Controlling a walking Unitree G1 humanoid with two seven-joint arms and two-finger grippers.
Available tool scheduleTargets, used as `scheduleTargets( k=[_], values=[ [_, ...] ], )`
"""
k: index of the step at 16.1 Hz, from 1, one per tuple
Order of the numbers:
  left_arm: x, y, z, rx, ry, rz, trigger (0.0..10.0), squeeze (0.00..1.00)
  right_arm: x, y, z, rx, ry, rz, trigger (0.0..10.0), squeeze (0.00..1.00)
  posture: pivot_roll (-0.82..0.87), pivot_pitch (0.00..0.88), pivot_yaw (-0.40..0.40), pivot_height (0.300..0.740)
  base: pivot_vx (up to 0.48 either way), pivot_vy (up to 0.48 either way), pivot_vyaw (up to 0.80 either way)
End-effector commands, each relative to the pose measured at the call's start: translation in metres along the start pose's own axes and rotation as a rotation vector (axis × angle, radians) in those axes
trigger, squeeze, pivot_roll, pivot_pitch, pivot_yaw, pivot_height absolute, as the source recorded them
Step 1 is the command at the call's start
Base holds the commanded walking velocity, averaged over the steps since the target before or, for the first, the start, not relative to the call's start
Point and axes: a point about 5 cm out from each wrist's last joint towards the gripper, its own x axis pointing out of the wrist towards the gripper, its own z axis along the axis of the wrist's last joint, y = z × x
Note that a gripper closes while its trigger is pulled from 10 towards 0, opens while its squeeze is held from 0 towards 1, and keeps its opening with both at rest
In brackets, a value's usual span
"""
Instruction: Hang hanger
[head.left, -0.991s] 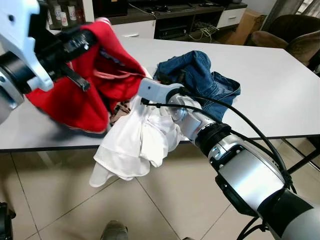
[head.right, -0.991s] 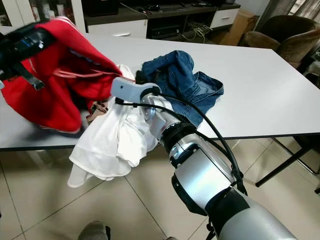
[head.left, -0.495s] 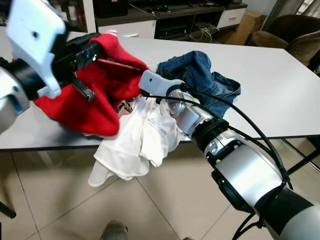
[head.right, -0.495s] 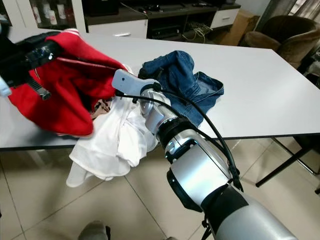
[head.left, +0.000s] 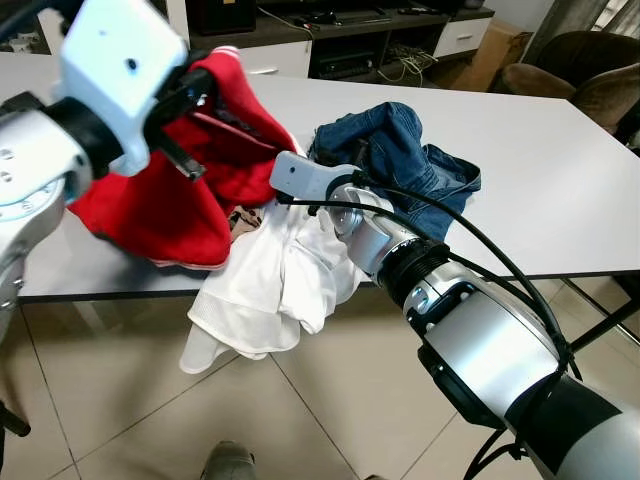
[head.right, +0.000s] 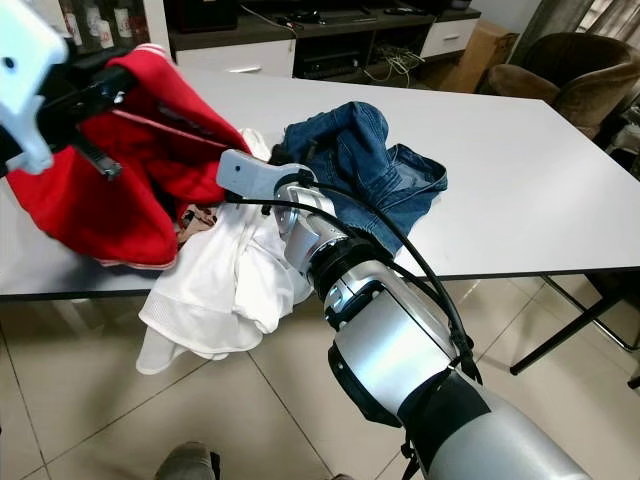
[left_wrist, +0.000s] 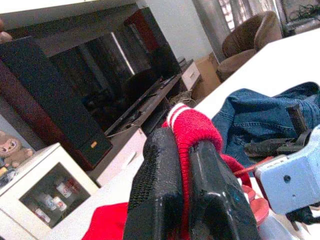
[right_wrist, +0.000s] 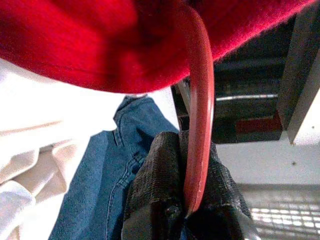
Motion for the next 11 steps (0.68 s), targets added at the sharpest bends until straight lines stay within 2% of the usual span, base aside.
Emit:
scheduleTargets(
  k=[1, 3, 4, 7, 9, 10, 11],
  values=[
    [0.002, -0.008, 0.005, 0.021, -0.032, -0.05, 10.0, 0.0, 0.001, -0.009, -0.003, 0.025, 0.026, -0.026, 10.0, 0.0, 0.24, 0.004, -0.136, 0.74, 0.0, 0.0, 0.0],
    [-0.002, -0.006, 0.004, 0.007, -0.035, -0.057, 10.0, 0.0, 0.002, -0.01, -0.008, 0.025, 0.037, -0.027, 10.0, 0.0, 0.24, 0.004, -0.136, 0.74, 0.0, 0.0, 0.0],
    [-0.012, 0.004, -0.001, -0.032, -0.026, -0.033, 10.0, 0.0, 0.002, -0.01, -0.015, 0.049, 0.036, -0.01, 10.0, 0.0, 0.24, 0.004, -0.136, 0.74, 0.0, 0.0, 0.0],
    [-0.027, 0.018, -0.014, -0.095, 0.001, 0.024, 10.0, 0.0, 0.0, -0.003, -0.022, 0.051, 0.023, 0.016, 10.0, 0.0, 0.24, 0.003, -0.132, 0.74, 0.0, 0.0, 0.0],
    [-0.027, 0.018, -0.014, -0.095, 0.001, 0.024, 10.0, 0.0, 0.0, -0.003, -0.022, 0.051, 0.023, 0.016, 10.0, 0.0, 0.24, 0.003, -0.132, 0.74, 0.0, 0.0, 0.0],
    [-0.035, 0.026, -0.014, -0.134, -0.033, 0.078, 10.0, 0.0, 0.0, 0.0, -0.025, 0.034, 0.027, 0.015, 10.0, 0.0, 0.24, 0.002, -0.125, 0.74, 0.0, 0.0, 0.0],
    [-0.038, 0.029, -0.006, -0.173, -0.108, 0.099, 10.0, 0.0, -0.001, 0.001, -0.025, 0.027, 0.029, 0.004, 10.0, 0.0, 0.24, 0.002, -0.124, 0.74, 0.0, 0.0, 0.0]
  ],
)
